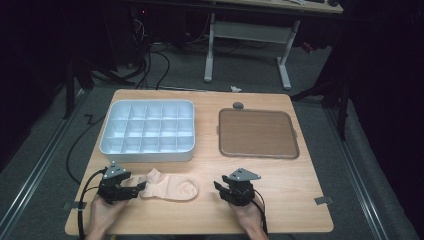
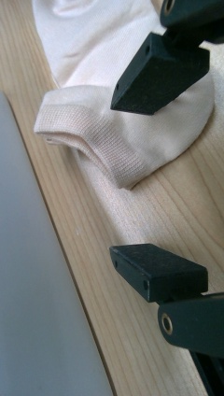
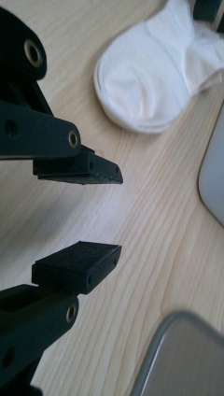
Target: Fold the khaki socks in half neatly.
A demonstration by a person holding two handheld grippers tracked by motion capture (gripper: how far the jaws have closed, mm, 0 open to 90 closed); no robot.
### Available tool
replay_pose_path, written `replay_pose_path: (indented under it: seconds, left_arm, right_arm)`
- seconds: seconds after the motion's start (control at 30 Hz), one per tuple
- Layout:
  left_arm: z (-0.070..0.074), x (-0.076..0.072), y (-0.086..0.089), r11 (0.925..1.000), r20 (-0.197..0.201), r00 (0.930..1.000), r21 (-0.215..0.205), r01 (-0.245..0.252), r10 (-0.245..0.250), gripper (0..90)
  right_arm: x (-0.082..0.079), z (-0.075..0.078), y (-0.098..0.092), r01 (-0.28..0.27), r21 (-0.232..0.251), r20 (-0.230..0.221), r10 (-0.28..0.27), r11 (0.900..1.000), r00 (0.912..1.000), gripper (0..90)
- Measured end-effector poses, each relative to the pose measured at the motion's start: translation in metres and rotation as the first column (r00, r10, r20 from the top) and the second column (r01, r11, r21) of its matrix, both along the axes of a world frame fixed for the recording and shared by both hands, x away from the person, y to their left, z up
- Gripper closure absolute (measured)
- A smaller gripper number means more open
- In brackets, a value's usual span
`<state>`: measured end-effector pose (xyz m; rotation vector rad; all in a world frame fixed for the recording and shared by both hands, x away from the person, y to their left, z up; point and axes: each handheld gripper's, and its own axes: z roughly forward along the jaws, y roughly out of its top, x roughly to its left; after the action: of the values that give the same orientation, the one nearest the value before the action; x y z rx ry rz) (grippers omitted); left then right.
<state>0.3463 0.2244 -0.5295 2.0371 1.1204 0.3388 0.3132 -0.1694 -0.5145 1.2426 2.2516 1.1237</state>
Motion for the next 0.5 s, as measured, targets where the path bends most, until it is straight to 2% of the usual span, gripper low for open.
replay_pose_path:
  seconds: [0.33, 0.5]
  left_arm:
    - [0.001, 0.0, -0.006, 0.9999, -0.002, 1.0, -0.013, 0.01, -0.01, 25.3]
    - [-0.001, 0.0, -0.009, 0.9998, -0.008, 0.9999, 0.01, 0.015, -0.015, 26.4]
  right_arm:
    - [0.0, 0.0, 0.028, -0.09, 0.011, -0.015, 0.09, 0.996, 0.9958, 59.6]
    - [0.001, 0.003, 0.04, -0.121, 0.027, -0.011, 0.121, 0.992, 0.9926, 59.8]
